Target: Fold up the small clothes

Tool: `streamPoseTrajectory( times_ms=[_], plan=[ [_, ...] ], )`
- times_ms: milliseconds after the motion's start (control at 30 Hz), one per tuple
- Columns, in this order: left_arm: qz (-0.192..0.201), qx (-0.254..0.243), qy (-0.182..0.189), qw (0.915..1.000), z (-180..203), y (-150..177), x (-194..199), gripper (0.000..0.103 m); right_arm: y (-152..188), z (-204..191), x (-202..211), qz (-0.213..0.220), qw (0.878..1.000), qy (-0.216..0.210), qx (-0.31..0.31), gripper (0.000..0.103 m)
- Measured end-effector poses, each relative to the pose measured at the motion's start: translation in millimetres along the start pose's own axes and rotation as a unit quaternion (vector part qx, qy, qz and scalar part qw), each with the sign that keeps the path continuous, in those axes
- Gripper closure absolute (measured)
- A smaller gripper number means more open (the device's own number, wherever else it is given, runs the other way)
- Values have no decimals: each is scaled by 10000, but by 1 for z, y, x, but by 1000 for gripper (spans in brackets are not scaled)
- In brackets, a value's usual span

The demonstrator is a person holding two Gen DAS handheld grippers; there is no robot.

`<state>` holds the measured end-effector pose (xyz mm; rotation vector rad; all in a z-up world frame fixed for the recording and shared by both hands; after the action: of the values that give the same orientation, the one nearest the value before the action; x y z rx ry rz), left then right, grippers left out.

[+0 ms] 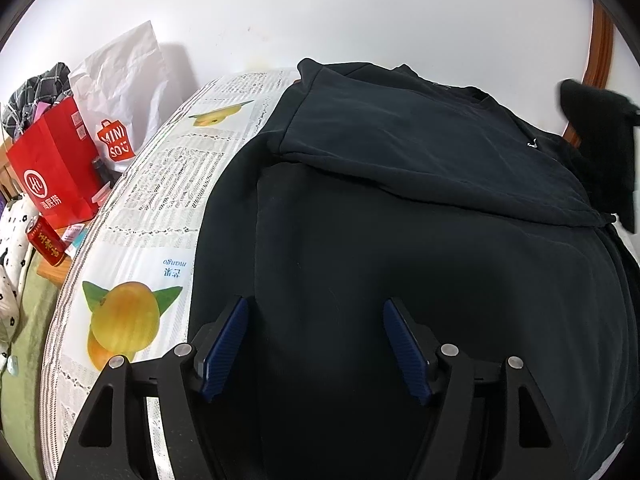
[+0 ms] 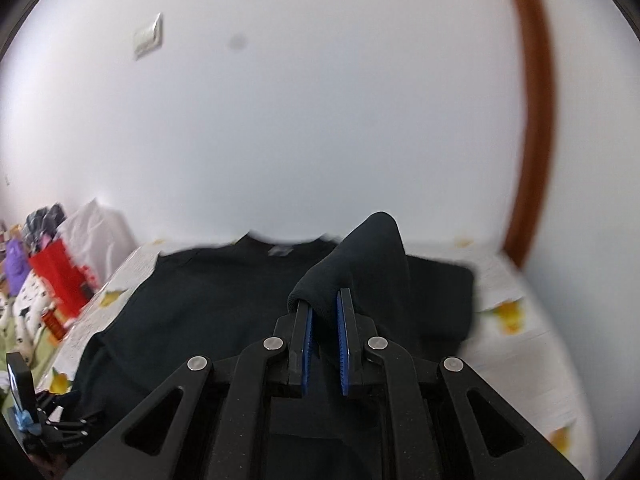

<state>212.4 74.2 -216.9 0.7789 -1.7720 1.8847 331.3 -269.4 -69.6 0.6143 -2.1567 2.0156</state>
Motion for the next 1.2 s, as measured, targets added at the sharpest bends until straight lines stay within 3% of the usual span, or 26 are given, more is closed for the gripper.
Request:
streamPoseTrajectory(
  times_ms=[233,333,400,467,567,700,967,1033,1167,1200],
  plan=[
    [1,2,8,10000,0,1,1,34,69,-64,-67,-718,9956,152,579,88],
    [3,12,22,10000,0,1,1,34,87,-65,-80,-1151,9908,159,687,59],
    [3,10,26,10000,1,1,2,34,92,-52,-74,-1220,9901,178,679,26],
    [1,6,21,10000,1,1,2,34,90,-46,-62,-1180,9918,31,490,16],
    [-5,-14,11,10000,2,2,2,33,79,-40,-34,-986,9944,-45,386,11],
    [-5,-31,5,10000,3,2,2,33,71,-26,1,-807,9953,60,528,10],
    [-89,-232,272,9993,22,-10,22,33,105,80,59,-856,9905,1061,189,11],
    [-8,-301,409,9987,38,-23,27,33,119,105,69,-950,9874,1262,83,18],
    [107,-530,686,9962,85,-44,32,33,151,147,82,-1367,9799,1433,-237,55],
    [116,-586,753,9954,97,-47,32,33,157,154,84,-1429,9791,1418,-297,59]
  ],
)
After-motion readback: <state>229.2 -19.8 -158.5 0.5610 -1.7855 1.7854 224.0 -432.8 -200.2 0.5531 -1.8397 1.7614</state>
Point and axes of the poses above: each gripper's, at about its wrist camera, not at the fingertips, and x roughly against the way its jaws point, z to its right, y to its underside, the point moved 7 cm from there along -x, roughly the way its jaws point, and after that the axes turned 11 degrees about z, right-handed, at the moved point
